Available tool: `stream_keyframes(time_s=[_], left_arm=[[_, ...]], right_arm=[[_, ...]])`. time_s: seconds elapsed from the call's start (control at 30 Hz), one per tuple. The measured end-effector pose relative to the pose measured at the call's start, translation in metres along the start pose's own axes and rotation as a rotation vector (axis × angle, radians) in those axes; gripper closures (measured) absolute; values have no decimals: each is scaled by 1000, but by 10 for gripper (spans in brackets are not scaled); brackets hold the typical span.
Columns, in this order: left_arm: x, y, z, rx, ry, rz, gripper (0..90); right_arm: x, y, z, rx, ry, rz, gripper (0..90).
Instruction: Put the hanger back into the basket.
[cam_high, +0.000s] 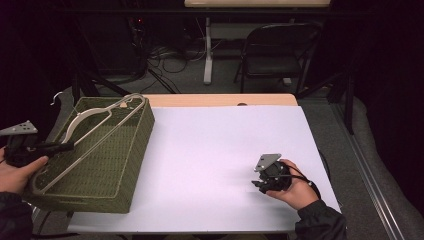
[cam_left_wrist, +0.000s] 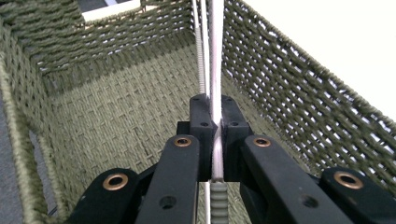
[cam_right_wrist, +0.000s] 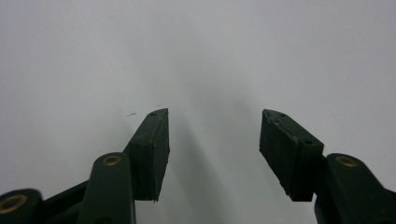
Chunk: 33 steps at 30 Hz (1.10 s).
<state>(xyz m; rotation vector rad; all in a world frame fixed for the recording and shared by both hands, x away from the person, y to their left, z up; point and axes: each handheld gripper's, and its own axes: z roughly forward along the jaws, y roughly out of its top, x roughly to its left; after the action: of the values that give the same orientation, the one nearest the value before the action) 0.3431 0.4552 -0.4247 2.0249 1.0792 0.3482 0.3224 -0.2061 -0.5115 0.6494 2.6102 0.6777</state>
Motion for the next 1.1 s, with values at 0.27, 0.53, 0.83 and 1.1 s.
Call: stream_keyframes(time_s=[0.27, 0.53, 0.83, 1.1], left_arm=[[0, -12, 19, 42, 2, -5, 872], [1, -21, 40, 93, 10, -23, 872], [5, -21, 41, 133, 122, -57, 800], [5, -20, 26, 88, 265, -50, 596]], right_arm=[[0, -1, 3, -10, 4, -3, 429], [0, -1, 4, -12, 5, -7, 429], [1, -3, 4, -12, 6, 5, 428], [1, -3, 5, -28, 3, 6, 428]])
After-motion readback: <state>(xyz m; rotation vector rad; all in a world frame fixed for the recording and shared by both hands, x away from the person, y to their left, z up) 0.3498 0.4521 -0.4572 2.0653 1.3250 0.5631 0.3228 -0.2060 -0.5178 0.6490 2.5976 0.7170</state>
